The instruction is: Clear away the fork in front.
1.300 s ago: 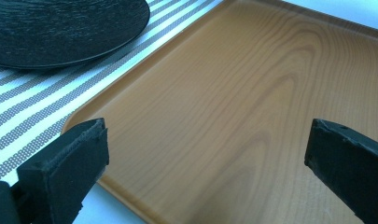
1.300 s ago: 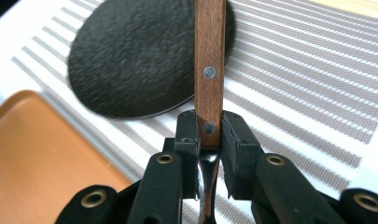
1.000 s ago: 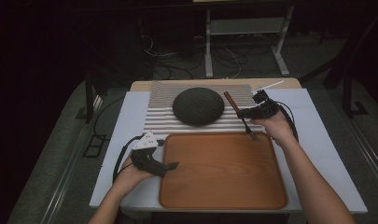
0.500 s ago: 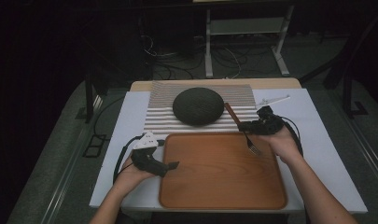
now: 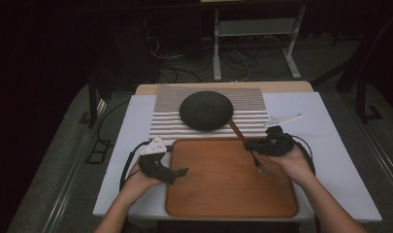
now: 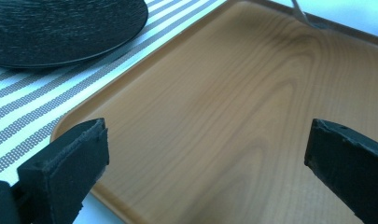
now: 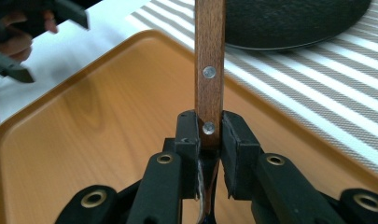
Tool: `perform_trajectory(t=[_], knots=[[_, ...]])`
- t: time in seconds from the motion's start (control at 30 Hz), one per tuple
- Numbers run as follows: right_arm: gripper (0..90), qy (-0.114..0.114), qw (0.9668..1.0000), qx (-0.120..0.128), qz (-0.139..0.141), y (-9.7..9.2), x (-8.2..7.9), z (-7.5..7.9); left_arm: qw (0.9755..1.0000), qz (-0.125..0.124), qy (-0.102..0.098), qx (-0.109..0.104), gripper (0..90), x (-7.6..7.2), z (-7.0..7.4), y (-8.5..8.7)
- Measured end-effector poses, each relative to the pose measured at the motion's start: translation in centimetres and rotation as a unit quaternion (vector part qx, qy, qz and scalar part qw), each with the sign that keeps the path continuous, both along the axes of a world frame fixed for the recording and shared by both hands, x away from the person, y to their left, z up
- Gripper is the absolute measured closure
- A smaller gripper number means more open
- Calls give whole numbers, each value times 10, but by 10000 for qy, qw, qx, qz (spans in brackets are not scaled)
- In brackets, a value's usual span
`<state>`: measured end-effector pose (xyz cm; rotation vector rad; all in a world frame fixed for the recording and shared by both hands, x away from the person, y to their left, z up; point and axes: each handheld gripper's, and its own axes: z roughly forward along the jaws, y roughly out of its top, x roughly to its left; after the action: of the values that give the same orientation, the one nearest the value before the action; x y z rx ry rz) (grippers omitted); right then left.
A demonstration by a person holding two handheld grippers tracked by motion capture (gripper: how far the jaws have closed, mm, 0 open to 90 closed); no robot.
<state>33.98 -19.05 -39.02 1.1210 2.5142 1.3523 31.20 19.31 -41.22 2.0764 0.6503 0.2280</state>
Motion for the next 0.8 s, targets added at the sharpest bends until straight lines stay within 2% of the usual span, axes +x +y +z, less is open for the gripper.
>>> perform_trajectory(t=[0.27, 0.43, 0.63, 0.73, 0.8], knots=[[768, 0, 9998, -29, 200, 14, -11, -3, 9999, 4, -82, -132, 0, 6, 15, -21], [768, -38, 9996, 24, 266, 17, -12, -3, 9995, -105, -80, -290, 0, 18, 25, -40], [768, -120, 9995, 98, 284, 15, -13, -2, 9990, -307, -73, -332, 0, 34, 29, -67], [769, -141, 9993, 133, 305, 15, -13, -2, 9979, -362, 49, -538, 19, 40, 30, -79], [768, -162, 9992, 170, 320, 16, -14, -2, 9973, -394, 32, -612, 44, 43, 32, -87]])
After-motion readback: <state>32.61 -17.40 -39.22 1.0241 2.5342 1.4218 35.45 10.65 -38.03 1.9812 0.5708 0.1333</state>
